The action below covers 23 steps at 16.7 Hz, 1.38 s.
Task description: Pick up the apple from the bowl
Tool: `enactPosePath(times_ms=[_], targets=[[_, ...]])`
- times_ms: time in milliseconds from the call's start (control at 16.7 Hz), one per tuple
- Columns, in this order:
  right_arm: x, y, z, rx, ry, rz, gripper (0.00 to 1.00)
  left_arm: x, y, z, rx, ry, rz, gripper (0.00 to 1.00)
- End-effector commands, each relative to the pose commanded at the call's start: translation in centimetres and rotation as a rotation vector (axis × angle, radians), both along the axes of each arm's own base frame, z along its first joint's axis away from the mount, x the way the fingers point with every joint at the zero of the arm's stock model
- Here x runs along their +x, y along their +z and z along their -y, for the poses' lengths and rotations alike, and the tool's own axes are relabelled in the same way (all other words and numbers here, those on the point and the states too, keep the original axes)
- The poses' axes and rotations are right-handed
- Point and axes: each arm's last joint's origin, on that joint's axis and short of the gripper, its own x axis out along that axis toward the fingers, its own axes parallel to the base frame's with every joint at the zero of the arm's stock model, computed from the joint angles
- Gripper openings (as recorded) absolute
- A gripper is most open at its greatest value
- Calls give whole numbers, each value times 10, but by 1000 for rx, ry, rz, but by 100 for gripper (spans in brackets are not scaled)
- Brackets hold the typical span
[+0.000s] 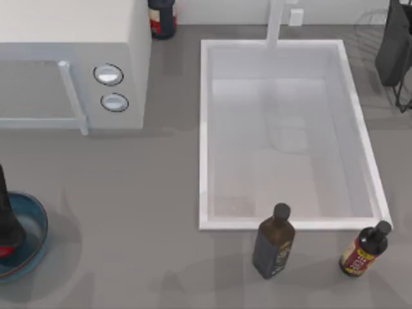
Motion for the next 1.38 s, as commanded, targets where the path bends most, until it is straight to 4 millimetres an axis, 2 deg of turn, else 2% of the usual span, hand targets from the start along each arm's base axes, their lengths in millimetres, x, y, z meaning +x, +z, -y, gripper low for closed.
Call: enactPosePath(times_ms=[840,1140,1380], targets=[[0,0,0,0,0,0,100,0,4,0,3,2,-37,100],[0,0,0,0,0,0,100,10,28,-2,19,14,-322,100],[0,0,0,0,0,0,100,38,47,-6,30,18,-693,100]])
